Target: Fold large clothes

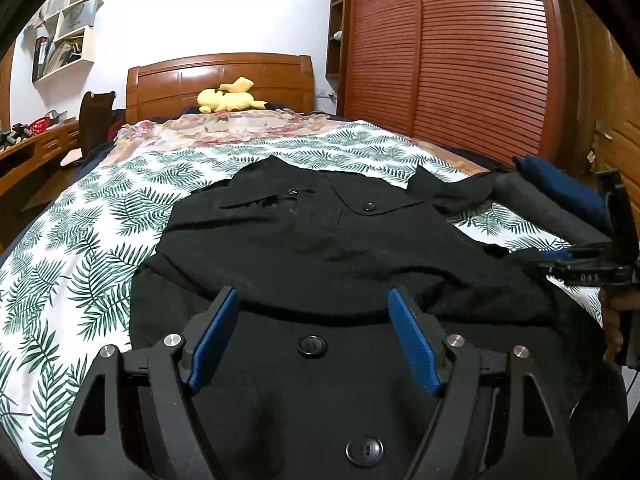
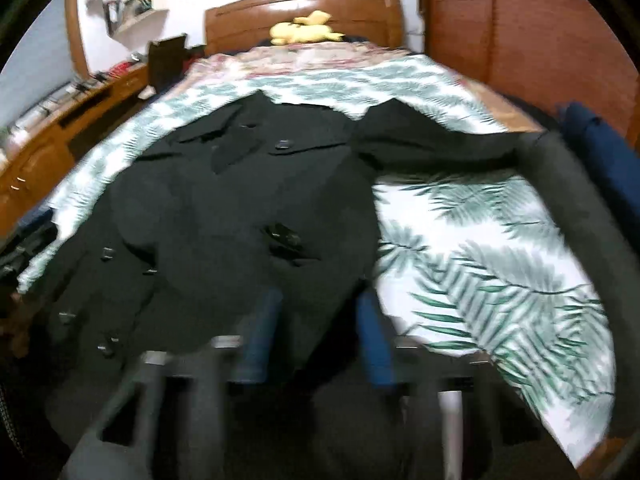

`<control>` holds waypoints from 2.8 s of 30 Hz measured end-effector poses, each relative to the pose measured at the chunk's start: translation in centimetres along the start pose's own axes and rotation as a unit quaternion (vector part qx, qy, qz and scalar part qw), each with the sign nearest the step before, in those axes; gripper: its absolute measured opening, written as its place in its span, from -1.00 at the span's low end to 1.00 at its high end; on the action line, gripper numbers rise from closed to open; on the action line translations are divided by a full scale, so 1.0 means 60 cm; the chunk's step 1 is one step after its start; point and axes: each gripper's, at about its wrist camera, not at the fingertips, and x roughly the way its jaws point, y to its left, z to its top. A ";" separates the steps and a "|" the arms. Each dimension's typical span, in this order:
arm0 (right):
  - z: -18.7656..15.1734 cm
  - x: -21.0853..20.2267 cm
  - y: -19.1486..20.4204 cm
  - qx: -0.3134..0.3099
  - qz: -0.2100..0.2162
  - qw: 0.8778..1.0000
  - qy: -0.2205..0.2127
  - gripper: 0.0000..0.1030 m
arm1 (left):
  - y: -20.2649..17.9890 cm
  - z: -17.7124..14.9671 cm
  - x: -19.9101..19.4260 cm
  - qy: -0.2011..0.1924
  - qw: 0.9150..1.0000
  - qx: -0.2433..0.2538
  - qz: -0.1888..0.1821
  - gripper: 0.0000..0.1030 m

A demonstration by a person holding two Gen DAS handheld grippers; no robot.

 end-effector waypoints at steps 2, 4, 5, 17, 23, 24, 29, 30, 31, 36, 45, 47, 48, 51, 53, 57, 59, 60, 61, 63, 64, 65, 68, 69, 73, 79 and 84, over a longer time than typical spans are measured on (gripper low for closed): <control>0.008 -0.002 0.001 -0.008 0.016 1.000 -0.008 -0.90 | -0.001 0.000 0.001 0.000 1.000 0.000 -0.001 0.50; 0.012 -0.003 -0.006 -0.014 -0.017 1.000 -0.018 -0.90 | -0.001 0.000 0.002 0.001 1.000 0.000 -0.002 0.50; 0.016 0.003 -0.011 -0.012 -0.043 0.999 -0.009 -0.90 | -0.001 0.001 0.003 0.001 1.000 0.000 -0.002 0.50; 0.045 0.006 0.021 -0.054 -0.094 0.993 -0.040 -0.18 | -0.001 -0.001 0.003 -0.001 1.000 -0.002 -0.001 0.50; 0.041 0.048 0.053 -0.079 -0.039 0.996 -0.025 -0.18 | 0.000 -0.002 0.001 -0.002 1.000 -0.001 -0.002 0.50; 0.037 0.059 0.056 -0.083 -0.033 0.996 -0.017 -0.18 | 0.001 -0.001 0.000 -0.002 1.000 0.000 -0.002 0.50; 0.020 0.130 0.054 -0.088 -0.013 0.995 0.038 -0.18 | 0.000 -0.002 -0.003 -0.003 1.000 0.002 -0.003 0.50; 0.021 0.147 0.048 -0.089 -0.010 0.995 0.054 -0.18 | 0.000 -0.002 -0.003 -0.003 1.000 0.002 -0.002 0.50; 0.015 0.158 0.046 -0.091 -0.009 0.994 0.060 -0.18 | 0.001 -0.002 -0.004 -0.003 1.000 0.001 -0.002 0.50; 0.017 0.169 0.035 -0.090 -0.005 0.994 0.057 -0.18 | 0.004 -0.002 -0.005 -0.003 1.000 -0.002 -0.004 0.50; 0.029 0.062 0.047 -0.081 0.007 0.996 0.028 -0.18 | 0.000 0.000 -0.008 -0.010 1.000 0.003 -0.006 0.50; 0.036 0.043 0.040 -0.083 0.008 0.996 0.011 -0.11 | -0.002 0.000 -0.007 -0.012 1.000 0.005 -0.008 0.50; 0.040 0.035 0.036 -0.084 0.008 0.996 0.004 -0.09 | -0.002 0.001 -0.007 -0.013 1.000 0.005 -0.008 0.50; 0.053 0.019 0.014 -0.087 -0.006 0.996 -0.012 0.03 | -0.006 0.002 -0.005 -0.016 1.000 0.007 -0.009 0.50; 0.060 0.019 -0.004 -0.084 -0.019 0.996 -0.013 0.07 | -0.008 0.003 -0.007 -0.020 1.000 0.006 -0.011 0.50; 0.077 0.034 -0.039 -0.078 -0.043 0.996 -0.004 0.07 | -0.009 0.006 -0.008 -0.028 1.000 0.001 -0.014 0.51; 0.085 0.047 -0.055 -0.072 -0.055 0.996 0.001 0.07 | -0.009 0.007 -0.008 -0.031 0.999 -0.001 -0.012 0.57; 0.091 0.054 -0.062 -0.070 -0.061 0.996 0.003 0.07 | -0.008 0.007 -0.008 -0.034 0.999 -0.001 -0.010 0.58; 0.096 0.064 -0.070 -0.066 -0.068 0.995 0.006 0.07 | -0.008 0.007 -0.008 -0.036 0.999 -0.002 -0.008 0.61; 0.106 0.081 -0.088 -0.057 -0.079 0.995 0.012 0.07 | -0.006 0.009 -0.009 -0.040 0.999 -0.003 -0.001 0.74; 0.113 0.089 -0.096 -0.053 -0.085 0.995 0.014 0.07 | -0.004 0.009 -0.009 -0.042 0.999 -0.006 0.000 0.81; 0.120 0.099 -0.106 -0.049 -0.092 0.994 0.016 0.07 | -0.002 0.010 -0.010 -0.044 0.999 -0.008 -0.001 0.83; 0.138 0.132 -0.133 -0.038 -0.112 0.993 0.024 0.07 | 0.003 0.012 -0.011 -0.048 0.999 -0.016 -0.001 0.90; 0.143 0.145 -0.142 -0.034 -0.118 0.992 0.028 0.07 | 0.005 0.013 -0.011 -0.049 0.999 -0.018 0.000 0.90; 0.162 0.190 -0.170 -0.011 -0.126 0.991 0.045 0.07 | 0.009 0.012 -0.004 -0.041 0.999 -0.021 -0.001 0.90; 0.193 0.231 -0.215 0.057 -0.118 0.991 0.039 0.07 | 0.006 0.013 0.001 -0.036 0.999 -0.015 -0.004 0.90; 0.202 0.248 -0.265 0.151 -0.100 0.983 0.019 0.13 | 0.006 0.013 0.009 -0.027 1.000 -0.012 -0.008 0.90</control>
